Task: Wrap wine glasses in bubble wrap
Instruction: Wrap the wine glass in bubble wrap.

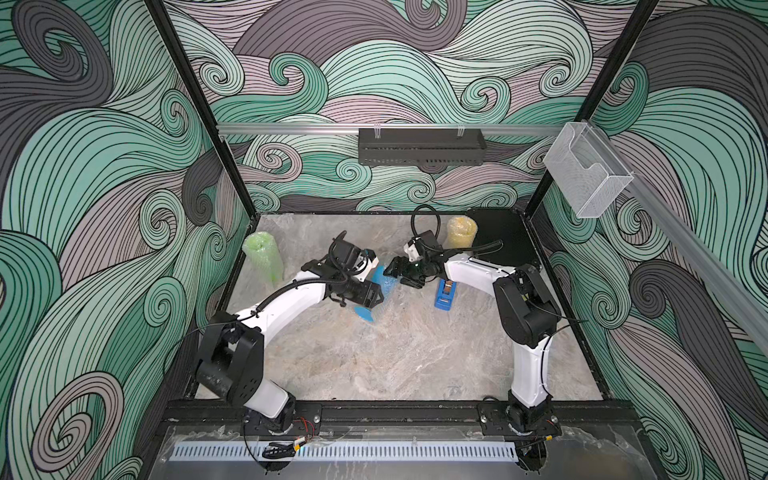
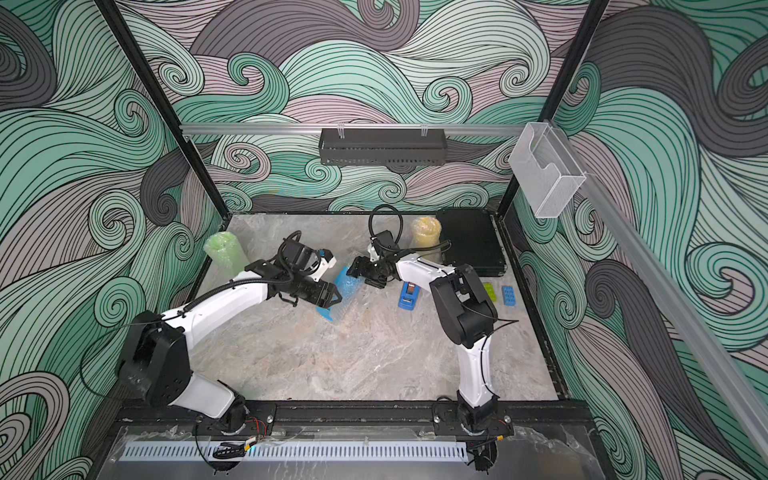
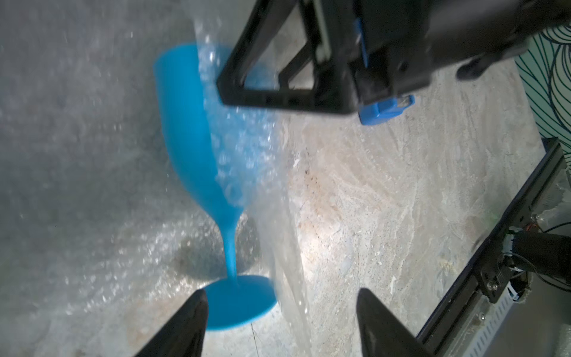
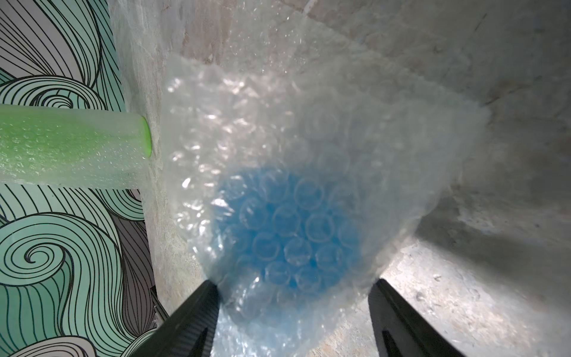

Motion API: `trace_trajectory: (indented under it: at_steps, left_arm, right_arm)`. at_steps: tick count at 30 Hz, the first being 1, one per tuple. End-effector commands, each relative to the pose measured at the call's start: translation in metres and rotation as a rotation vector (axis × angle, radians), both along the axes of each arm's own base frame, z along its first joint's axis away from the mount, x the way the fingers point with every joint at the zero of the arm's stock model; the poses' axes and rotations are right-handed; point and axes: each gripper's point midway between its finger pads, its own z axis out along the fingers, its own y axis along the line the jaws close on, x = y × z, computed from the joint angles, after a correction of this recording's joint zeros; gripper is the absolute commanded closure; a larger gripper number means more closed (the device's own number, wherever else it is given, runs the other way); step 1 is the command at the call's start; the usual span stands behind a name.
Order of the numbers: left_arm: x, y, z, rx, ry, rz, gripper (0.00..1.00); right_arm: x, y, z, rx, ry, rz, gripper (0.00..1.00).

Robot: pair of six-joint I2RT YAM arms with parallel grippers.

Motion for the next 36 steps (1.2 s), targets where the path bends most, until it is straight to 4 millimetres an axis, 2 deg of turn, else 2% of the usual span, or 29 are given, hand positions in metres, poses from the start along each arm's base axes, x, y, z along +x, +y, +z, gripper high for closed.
trace_trajectory:
  at_steps: [1,2,6,11,15,20,22,30,36]
  left_arm:
    - [0.01,-0.006,-0.01,0.028,0.063,-0.053,0.07]
    - [0.015,-0.007,-0.013,0.038,0.076,-0.054,0.02]
    - [0.03,-0.009,-0.026,0.086,0.138,-0.059,0.01]
    - [0.043,-0.001,-0.041,0.13,0.189,-0.058,0.01]
    - [0.049,0.005,-0.049,0.135,0.201,-0.053,0.12]
    - [0.055,0.005,-0.056,0.107,0.222,-0.051,0.3]
    - [0.057,0.003,-0.06,0.102,0.236,-0.054,0.33]
    - [0.055,-0.014,-0.063,0.012,0.298,-0.102,0.32]
    - [0.055,-0.019,-0.065,-0.016,0.318,-0.127,0.19]
  right_arm:
    - [-0.002,-0.009,-0.025,-0.067,0.055,-0.035,0.22]
    - [-0.003,-0.008,-0.025,-0.066,0.056,-0.035,0.22]
    - [-0.002,-0.007,-0.023,-0.056,0.056,-0.029,0.22]
    - [-0.002,-0.007,-0.018,-0.045,0.053,-0.017,0.22]
    - [-0.002,-0.008,-0.017,-0.042,0.053,-0.02,0.22]
    - [-0.002,-0.008,-0.015,-0.037,0.055,-0.018,0.22]
    - [-0.001,-0.009,-0.014,-0.035,0.053,-0.018,0.22]
    - [-0.001,-0.01,-0.011,-0.034,0.048,-0.016,0.22]
    - [0.001,-0.011,-0.012,-0.039,0.047,-0.015,0.22]
